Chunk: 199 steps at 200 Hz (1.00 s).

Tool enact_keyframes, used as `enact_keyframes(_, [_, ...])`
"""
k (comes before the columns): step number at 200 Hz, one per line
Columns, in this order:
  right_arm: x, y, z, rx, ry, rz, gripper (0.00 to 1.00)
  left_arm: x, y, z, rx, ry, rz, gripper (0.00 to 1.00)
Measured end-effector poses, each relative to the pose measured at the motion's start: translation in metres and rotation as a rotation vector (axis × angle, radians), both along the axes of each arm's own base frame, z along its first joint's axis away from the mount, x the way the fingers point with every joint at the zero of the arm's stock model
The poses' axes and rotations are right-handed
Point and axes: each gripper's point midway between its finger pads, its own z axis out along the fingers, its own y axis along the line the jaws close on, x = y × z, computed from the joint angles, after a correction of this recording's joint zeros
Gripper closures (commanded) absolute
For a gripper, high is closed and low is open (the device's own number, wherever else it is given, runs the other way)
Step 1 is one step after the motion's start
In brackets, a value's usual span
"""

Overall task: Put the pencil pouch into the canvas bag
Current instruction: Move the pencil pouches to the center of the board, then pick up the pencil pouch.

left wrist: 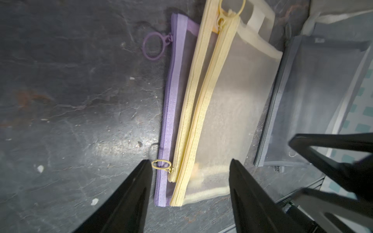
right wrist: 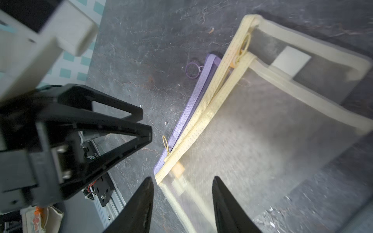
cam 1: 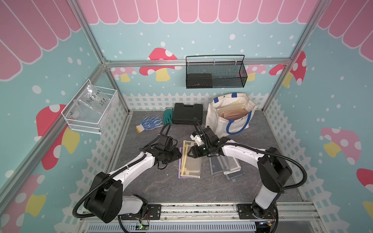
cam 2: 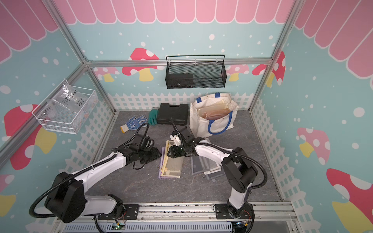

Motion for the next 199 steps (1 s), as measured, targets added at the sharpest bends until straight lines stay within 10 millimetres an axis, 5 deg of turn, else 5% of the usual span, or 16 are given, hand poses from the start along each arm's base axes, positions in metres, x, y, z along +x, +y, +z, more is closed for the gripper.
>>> enact_keyframes(52, [-0.022, -0.039, -0.06, -0.021, 0.178, -0.093, 0.51, 0.021, -0.024, -0.018, 0.021, 0.004, -0.058, 0.43])
enact_keyframes(138, [-0.022, -0.027, -0.066, 0.084, 0.201, -0.095, 0.56, 0.037, -0.041, -0.036, 0.004, 0.0, -0.085, 0.48])
enact_keyframes(199, [-0.025, -0.032, -0.078, 0.09, 0.243, -0.119, 0.57, 0.028, -0.053, -0.047, -0.017, 0.015, -0.098, 0.5])
